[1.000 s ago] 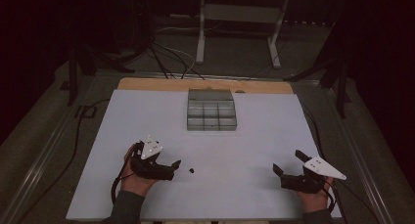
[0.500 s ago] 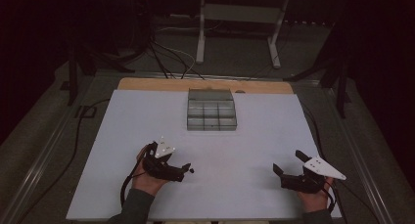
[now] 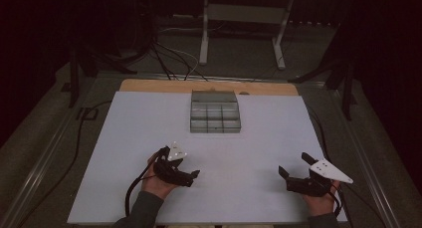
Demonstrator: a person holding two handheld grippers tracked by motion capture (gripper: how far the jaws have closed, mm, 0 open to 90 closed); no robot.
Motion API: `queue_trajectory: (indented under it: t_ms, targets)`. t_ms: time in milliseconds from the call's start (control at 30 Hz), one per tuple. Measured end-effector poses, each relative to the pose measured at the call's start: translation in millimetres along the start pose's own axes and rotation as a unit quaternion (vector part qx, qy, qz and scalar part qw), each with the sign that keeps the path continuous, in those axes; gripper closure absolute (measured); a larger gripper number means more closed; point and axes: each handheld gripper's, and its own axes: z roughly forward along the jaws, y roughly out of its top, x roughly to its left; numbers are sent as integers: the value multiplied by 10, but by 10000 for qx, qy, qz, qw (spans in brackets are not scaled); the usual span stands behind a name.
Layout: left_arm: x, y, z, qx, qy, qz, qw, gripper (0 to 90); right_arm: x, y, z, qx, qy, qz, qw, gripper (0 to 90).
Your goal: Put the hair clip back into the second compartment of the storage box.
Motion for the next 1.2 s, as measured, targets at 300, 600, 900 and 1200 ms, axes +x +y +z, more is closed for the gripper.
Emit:
queue_trajectory:
  t_ms: [300, 600, 900, 1200]
  targets:
    - [-30, -14, 70, 184, -109, 164, 9996, 218, 0, -2, 4, 4, -7, -5, 10000, 4]
    - [-71, -33, 143, 353, -330, 326, 9983, 425, -1, -3, 8, 19, -14, -16, 10000, 4]
    - [-92, -40, 203, 514, -318, 422, 9973, 575, -9, -5, 9, 0, -29, -11, 10000, 5]
    - [-96, -39, 216, 571, -300, 434, 9970, 695, -10, -6, 13, 19, -44, -6, 10000, 5]
